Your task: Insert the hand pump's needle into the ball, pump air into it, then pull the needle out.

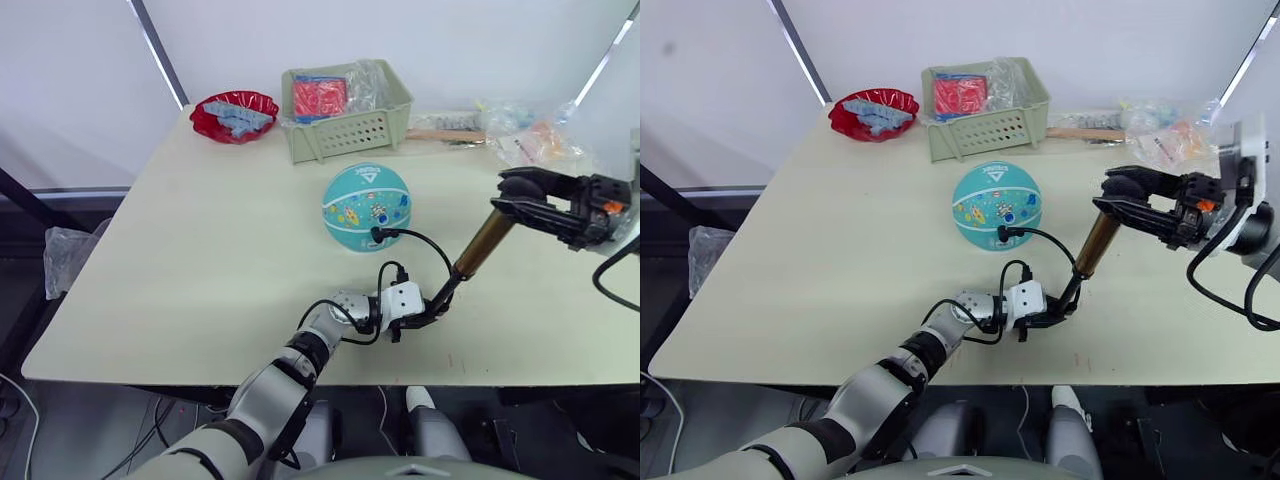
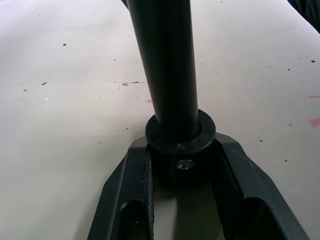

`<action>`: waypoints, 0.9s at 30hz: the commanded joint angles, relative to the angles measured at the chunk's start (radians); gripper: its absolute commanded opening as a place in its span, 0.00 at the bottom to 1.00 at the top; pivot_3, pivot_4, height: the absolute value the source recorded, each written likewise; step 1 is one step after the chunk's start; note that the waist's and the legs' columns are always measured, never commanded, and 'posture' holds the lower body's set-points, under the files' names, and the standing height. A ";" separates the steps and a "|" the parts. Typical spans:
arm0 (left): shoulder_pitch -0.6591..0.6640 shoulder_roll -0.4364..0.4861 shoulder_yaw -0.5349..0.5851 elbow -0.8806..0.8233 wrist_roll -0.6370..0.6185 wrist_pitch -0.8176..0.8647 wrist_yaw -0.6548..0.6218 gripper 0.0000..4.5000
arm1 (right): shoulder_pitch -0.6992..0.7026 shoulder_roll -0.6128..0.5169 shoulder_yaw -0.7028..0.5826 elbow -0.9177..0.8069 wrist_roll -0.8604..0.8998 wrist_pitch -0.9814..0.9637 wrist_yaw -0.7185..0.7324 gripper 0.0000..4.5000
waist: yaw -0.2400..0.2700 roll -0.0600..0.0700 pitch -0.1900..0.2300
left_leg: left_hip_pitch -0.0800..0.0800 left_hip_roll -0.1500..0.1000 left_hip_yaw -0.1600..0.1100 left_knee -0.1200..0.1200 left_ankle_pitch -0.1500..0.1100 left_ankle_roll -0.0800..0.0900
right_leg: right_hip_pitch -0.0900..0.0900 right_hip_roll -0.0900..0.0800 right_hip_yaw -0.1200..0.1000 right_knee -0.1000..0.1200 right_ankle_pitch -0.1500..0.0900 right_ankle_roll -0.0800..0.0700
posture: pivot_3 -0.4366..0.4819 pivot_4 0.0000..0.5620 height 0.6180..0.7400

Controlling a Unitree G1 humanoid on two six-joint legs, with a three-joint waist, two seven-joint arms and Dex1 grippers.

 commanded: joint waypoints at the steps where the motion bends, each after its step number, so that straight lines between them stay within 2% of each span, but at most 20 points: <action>1: 0.077 0.058 -0.068 0.137 0.102 0.075 -0.008 0.25 | 0.027 -0.033 -0.058 -0.027 -0.077 -0.050 -0.008 0.46 | 0.000 -0.001 0.000 | 0.000 0.000 0.000 0.000 0.000 0.000 | 0.000 0.000 0.000 0.000 0.000 0.000 | 0.48 0.27 0.98; 12: 0.075 0.058 -0.068 0.139 0.100 0.076 -0.003 0.25 | 0.182 0.041 0.138 0.014 -0.232 -0.130 -0.007 0.46 | -0.007 -0.013 -0.011 | 0.005 0.001 -0.002 -0.001 0.000 0.000 | 0.004 0.000 0.002 0.000 0.000 0.000 | 0.48 0.27 0.98; 27: 0.075 0.056 -0.068 0.137 0.098 0.076 -0.003 0.25 | 0.300 0.187 0.338 0.079 -0.427 -0.234 -0.026 0.46 | -0.007 -0.010 -0.014 | 0.004 0.001 -0.003 -0.002 0.000 0.000 | 0.004 0.000 0.001 -0.001 0.000 -0.001 | 0.48 0.27 0.98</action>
